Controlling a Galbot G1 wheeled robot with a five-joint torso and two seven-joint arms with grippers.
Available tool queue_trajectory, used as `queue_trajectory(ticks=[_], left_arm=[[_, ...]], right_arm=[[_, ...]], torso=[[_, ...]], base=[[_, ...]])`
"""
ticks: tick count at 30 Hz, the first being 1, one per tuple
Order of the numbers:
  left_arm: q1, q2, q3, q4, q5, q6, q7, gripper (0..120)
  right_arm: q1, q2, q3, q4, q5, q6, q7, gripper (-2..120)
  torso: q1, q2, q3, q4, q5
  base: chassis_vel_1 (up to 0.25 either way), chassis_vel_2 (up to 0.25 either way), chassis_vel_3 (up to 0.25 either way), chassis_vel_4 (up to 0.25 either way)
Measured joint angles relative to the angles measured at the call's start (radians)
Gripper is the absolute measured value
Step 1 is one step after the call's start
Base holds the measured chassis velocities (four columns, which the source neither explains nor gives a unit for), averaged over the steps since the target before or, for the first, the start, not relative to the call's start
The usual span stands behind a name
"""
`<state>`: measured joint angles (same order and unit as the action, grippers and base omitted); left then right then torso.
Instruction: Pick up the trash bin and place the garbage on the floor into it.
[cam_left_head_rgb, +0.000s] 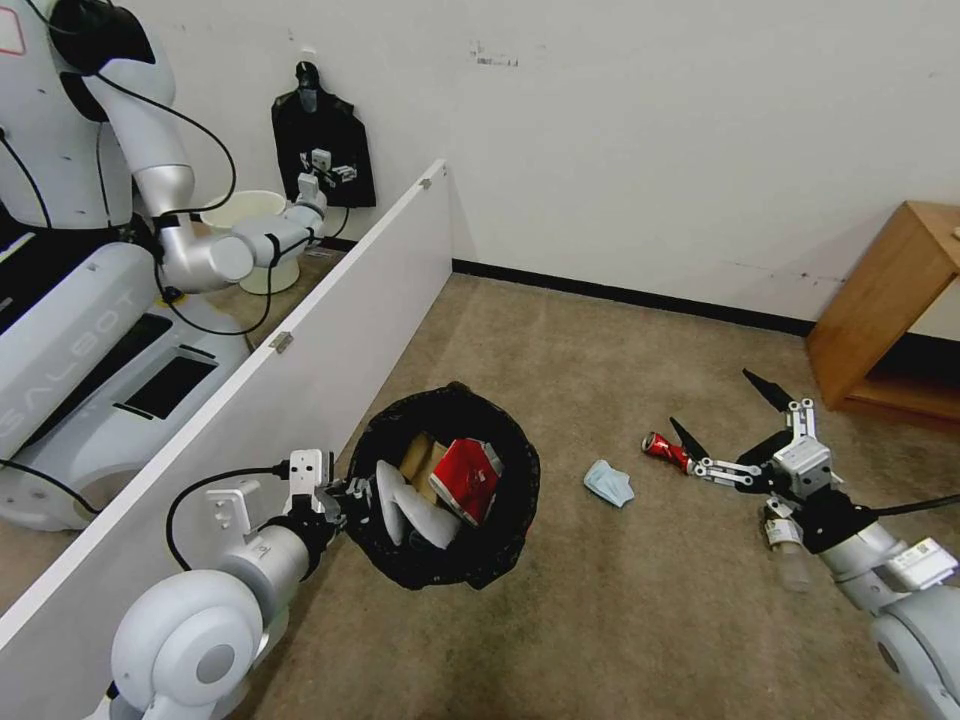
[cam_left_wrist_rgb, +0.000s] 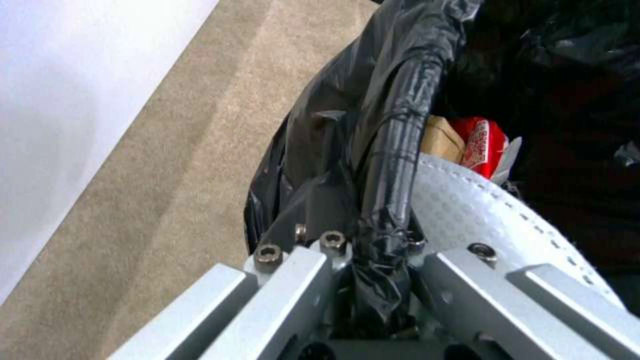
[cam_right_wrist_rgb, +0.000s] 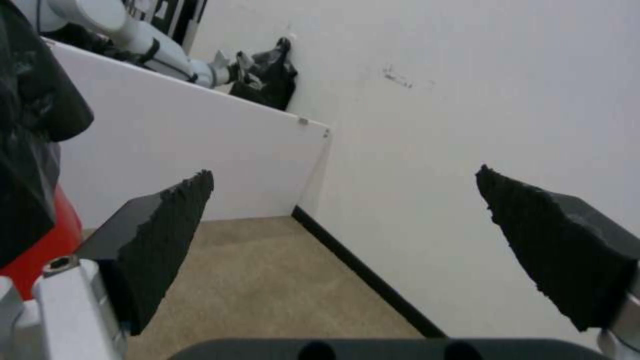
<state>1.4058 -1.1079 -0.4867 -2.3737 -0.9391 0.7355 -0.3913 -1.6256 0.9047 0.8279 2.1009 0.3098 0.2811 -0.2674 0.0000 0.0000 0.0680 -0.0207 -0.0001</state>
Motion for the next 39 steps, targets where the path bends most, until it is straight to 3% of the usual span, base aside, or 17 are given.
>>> queue_trajectory(ticks=[17, 33, 39], left_arm=[[0.001, 0.002, 0.001, 0.003, 0.058, 0.0, 0.045, 0], [-0.007, 0.004, 0.005, 0.017, 0.054, 0.0, 0.045, 0], [-0.011, 0.004, 0.009, 0.023, 0.048, 0.0, 0.042, 0]], right_arm=[[0.003, 0.006, 0.0, 0.0, -0.004, 0.0, 0.002, 100], [0.013, 0.008, -0.006, -0.016, -0.004, 0.0, 0.002, 100], [0.016, 0.009, -0.008, -0.02, -0.005, 0.0, 0.003, 100]], torso=[[0.0, 0.0, 0.0, 0.0001, 0.0], [0.0, 0.0, 0.0, -0.0006, 0.0001], [0.0, 0.0, 0.0, 0.0002, 0.0001]], base=[[0.0, 0.0, 0.0, 0.0], [-0.018, -0.015, -0.014, -0.016], [0.0, 0.0, 0.0, 0.0]])
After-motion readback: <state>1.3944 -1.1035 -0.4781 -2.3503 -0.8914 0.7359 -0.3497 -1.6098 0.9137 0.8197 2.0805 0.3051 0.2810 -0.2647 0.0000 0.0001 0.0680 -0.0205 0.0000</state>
